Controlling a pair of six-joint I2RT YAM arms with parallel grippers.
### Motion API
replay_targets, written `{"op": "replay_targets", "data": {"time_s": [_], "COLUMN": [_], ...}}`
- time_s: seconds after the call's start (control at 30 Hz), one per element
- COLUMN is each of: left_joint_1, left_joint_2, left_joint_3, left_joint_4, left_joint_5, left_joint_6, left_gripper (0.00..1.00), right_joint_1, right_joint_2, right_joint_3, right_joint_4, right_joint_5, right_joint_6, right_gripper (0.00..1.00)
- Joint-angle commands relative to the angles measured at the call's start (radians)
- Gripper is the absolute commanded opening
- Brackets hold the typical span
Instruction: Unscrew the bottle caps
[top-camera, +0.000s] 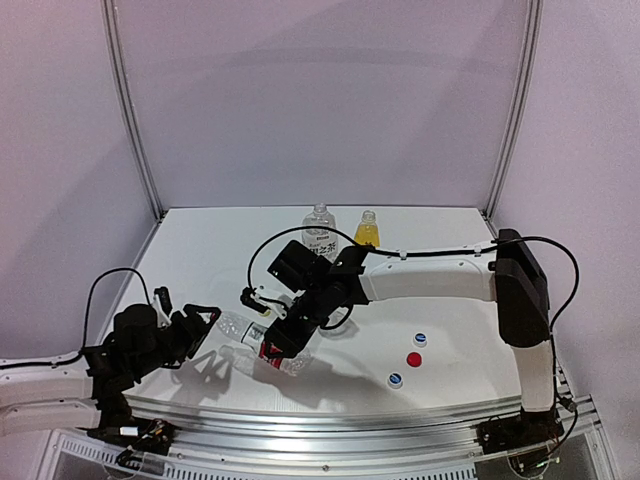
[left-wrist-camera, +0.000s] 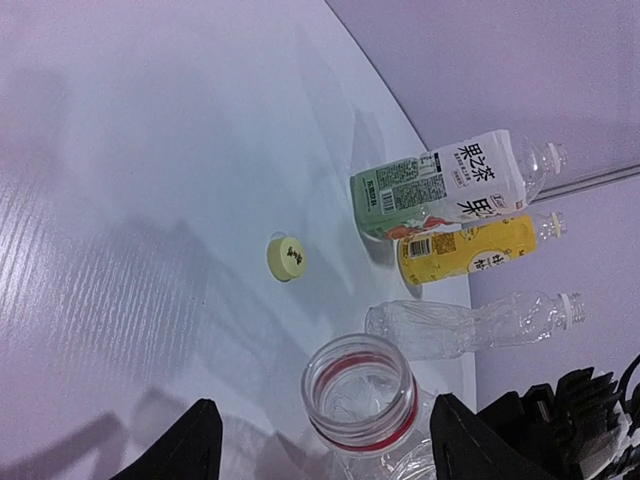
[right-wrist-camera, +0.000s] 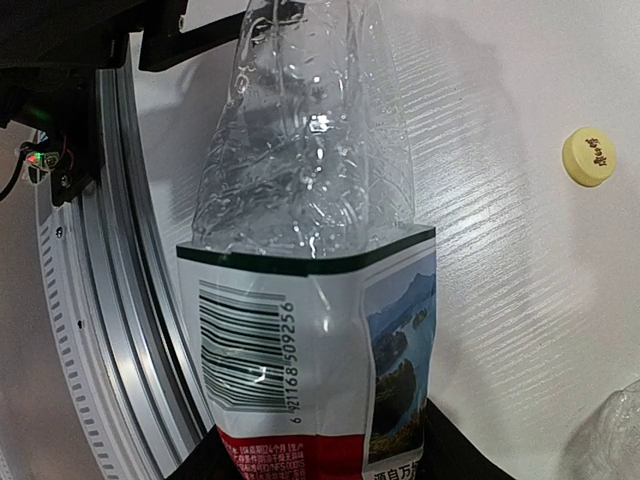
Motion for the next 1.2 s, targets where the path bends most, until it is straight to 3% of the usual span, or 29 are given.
{"op": "replay_targets", "data": {"time_s": [0.0, 0.4, 0.63, 0.7, 0.73, 0.77, 0.97, 1.17], "left_joint_1": [-0.01, -0.019, -0.027, -0.027, -0.027, -0.027, -0.032, -0.036], "left_joint_2": [0.01, -0.025, -0.026, -0.036, -0.05, -0.068, -0.227, -0.261], "left_joint_3": [0.03, 0.03, 0.031, 0.042, 0.055, 0.072, 0.214, 0.39], "left_joint_4": [0.04, 0.045, 0.061, 0.038, 0.009, -0.028, -0.312, -0.5], "left_joint_5": [0.007, -0.046, -0.054, -0.062, -0.07, -0.076, -0.156, -0.241], "left_joint_6": [0.036, 0.087, 0.127, 0.154, 0.174, 0.199, 0.394, 0.651], "left_gripper": [0.68, 0.58, 0.37, 0.31, 0.28, 0.25, 0.09, 0.06], "right_joint_1": [-0.001, 0.01, 0.015, 0.016, 0.018, 0.021, 0.023, 0.023], "right_joint_2": [-0.024, -0.023, -0.017, -0.021, -0.028, -0.04, -0.179, -0.411], "right_joint_3": [-0.008, -0.017, -0.021, -0.031, -0.042, -0.057, -0.167, -0.337], "right_joint_4": [0.02, 0.032, 0.034, 0.039, 0.043, 0.052, 0.083, 0.116], "right_joint_5": [-0.039, -0.089, -0.106, -0.138, -0.141, -0.141, -0.136, -0.092], "right_joint_6": [0.014, 0.023, 0.023, 0.013, 0.008, 0.0, -0.014, -0.002], "right_gripper": [0.43, 0.43, 0.45, 0.55, 0.9, 0.98, 0.99, 0.99]}}
